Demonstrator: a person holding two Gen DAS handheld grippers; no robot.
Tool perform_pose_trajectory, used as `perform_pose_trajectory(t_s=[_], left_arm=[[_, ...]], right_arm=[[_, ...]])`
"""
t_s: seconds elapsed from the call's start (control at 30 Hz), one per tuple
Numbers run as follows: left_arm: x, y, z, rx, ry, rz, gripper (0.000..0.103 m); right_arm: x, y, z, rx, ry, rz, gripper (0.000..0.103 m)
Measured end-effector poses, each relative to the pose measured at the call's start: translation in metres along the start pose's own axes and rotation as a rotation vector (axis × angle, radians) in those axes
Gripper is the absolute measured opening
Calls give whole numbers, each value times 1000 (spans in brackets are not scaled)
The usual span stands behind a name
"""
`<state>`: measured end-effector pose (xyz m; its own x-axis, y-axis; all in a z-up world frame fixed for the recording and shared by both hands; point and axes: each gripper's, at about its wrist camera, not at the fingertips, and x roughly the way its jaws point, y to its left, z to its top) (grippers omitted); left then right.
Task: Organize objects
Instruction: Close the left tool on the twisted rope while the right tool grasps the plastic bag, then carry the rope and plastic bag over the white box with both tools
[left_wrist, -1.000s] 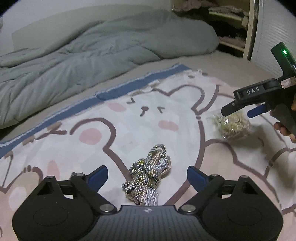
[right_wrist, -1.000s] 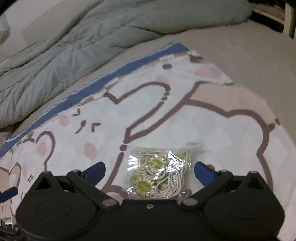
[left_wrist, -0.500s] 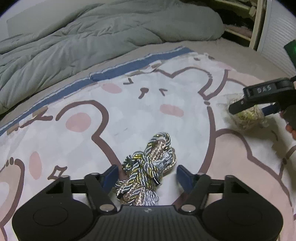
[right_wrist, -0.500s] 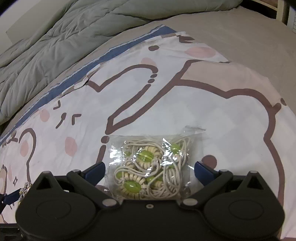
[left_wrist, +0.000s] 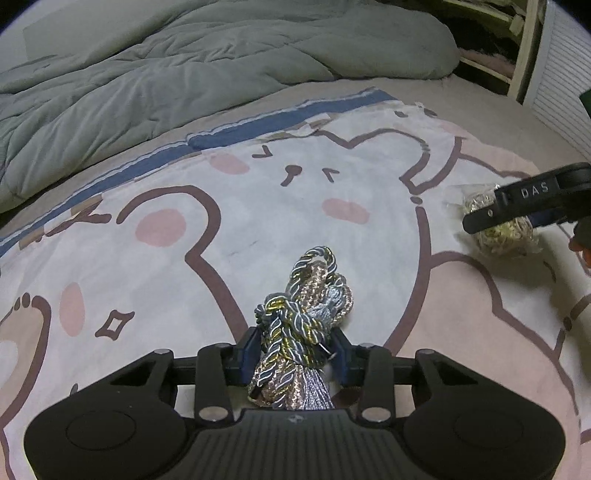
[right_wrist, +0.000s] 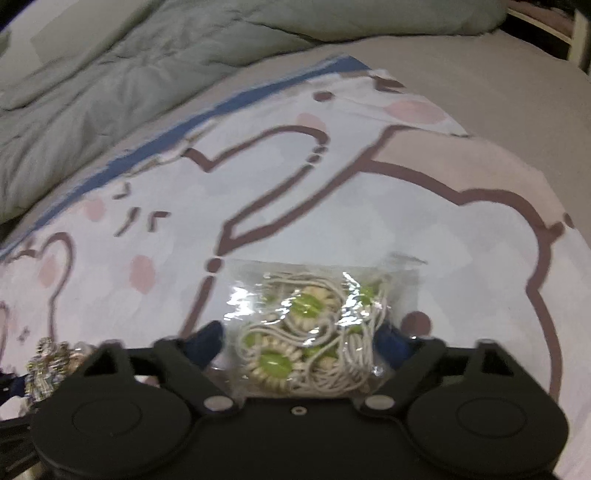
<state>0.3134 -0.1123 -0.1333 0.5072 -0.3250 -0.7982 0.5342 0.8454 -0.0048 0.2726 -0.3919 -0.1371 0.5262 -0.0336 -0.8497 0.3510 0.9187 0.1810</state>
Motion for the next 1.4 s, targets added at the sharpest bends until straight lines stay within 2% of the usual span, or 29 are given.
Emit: perform_pose_trajectory(t_s=[0.2, 0.57, 1.07, 1.4], left_arm=[[-20, 1, 3, -69, -43, 5, 41], [-81, -9, 3, -172, -97, 23, 41], [-179, -30, -21, -280, -170, 43, 41], [-220, -31, -44, -338, -200, 86, 41]], right_arm=[[-16, 3, -1, -21, -14, 34, 74], [-79, 12, -10, -70, -74, 90, 74], [-180, 36, -51, -132, -158, 202, 74], [-224, 53, -85, -210, -217, 246, 74]])
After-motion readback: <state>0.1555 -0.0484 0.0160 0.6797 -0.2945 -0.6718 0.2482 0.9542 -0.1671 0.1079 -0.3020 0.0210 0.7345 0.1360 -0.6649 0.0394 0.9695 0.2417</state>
